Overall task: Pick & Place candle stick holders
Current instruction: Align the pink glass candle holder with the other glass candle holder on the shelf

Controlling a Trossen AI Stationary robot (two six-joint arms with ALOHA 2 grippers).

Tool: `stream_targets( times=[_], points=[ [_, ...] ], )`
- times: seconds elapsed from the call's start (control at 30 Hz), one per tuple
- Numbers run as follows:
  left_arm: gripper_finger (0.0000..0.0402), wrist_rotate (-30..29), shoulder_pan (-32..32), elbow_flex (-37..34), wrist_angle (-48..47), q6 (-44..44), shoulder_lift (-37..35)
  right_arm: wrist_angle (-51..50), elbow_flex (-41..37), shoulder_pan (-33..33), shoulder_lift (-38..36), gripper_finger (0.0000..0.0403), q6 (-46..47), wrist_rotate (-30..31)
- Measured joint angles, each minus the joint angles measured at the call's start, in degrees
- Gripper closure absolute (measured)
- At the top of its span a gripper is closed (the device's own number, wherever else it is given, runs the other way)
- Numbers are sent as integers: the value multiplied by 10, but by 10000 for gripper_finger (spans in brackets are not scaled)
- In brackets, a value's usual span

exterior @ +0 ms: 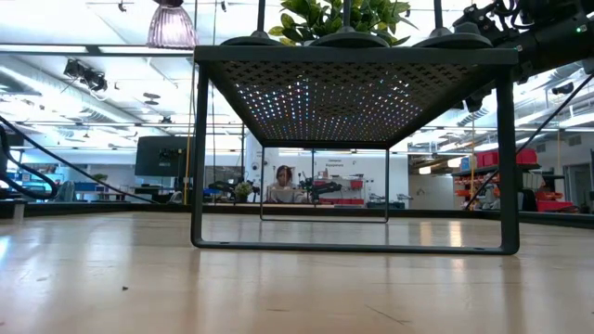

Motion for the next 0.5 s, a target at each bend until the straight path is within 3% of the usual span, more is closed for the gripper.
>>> stream_targets(
  times=[0.3, 0.5],
  points=[
    [273, 55, 69, 0, 70, 138, -57, 0, 0, 0, 0, 202, -4, 0],
    [273, 135, 132, 0, 168, 279, -78, 0, 0, 0, 0, 202, -4, 0]
  ],
)
